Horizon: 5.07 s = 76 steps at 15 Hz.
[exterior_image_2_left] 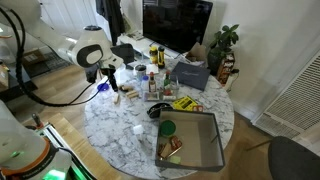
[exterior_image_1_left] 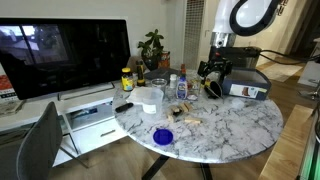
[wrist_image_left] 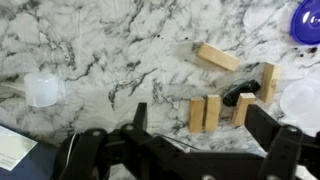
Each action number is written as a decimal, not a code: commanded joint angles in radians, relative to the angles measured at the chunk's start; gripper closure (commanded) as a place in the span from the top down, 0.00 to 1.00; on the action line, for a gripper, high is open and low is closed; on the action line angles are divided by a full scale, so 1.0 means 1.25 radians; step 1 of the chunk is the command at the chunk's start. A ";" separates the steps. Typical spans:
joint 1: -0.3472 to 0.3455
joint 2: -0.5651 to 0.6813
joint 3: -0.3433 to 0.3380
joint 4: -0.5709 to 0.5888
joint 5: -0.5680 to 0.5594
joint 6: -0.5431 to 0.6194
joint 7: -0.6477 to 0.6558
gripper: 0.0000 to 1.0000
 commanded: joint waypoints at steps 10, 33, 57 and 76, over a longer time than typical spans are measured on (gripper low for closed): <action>0.066 0.276 -0.108 0.138 -0.183 0.119 0.073 1.00; 0.167 0.550 -0.191 0.326 0.025 0.239 -0.060 0.49; 0.092 0.563 -0.140 0.349 0.125 0.209 -0.151 0.54; 0.119 0.543 -0.178 0.335 0.111 0.192 -0.143 0.54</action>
